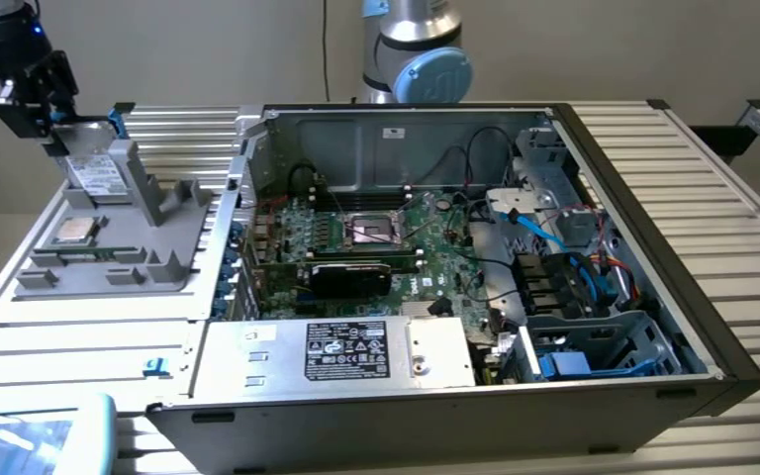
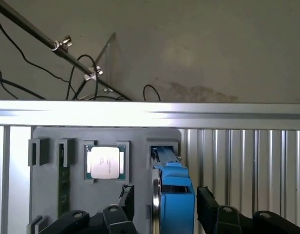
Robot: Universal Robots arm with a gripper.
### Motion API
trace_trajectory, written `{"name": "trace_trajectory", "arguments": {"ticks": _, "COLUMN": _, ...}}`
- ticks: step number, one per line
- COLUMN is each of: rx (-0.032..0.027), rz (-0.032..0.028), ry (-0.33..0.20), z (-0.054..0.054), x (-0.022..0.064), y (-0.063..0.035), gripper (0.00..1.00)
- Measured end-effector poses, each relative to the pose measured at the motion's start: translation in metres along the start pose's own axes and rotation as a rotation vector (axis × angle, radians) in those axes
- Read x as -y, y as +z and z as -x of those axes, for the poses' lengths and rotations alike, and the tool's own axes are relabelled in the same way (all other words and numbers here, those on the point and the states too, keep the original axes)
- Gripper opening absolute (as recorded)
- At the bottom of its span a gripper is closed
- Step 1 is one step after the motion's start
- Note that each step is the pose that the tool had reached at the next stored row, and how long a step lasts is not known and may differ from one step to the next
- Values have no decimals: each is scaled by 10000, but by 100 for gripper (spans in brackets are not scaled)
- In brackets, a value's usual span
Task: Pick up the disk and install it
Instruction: 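Pick up the disk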
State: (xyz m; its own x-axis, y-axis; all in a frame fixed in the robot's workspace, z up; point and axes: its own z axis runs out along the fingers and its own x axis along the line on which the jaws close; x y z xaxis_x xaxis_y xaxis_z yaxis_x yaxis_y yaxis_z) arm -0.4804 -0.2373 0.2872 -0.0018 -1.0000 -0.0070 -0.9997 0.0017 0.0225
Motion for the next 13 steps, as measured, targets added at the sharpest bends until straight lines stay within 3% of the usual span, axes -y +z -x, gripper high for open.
{"name": "trace_trajectory", "arguments": {"ticks": 4, "rx": -70, "rz": -7, "ry": 1, "z": 19, "x": 1, "y": 34, "gripper": 63}}
{"name": "trace_trajectory", "arguments": {"ticks": 8, "rx": -70, "rz": -8, "ry": 1, "z": 20, "x": 0, "y": 38, "gripper": 63}}
{"name": "trace_trajectory", "arguments": {"ticks": 13, "rx": -69, "rz": -126, "ry": 1, "z": 20, "x": -5, "y": 72, "gripper": 61}}
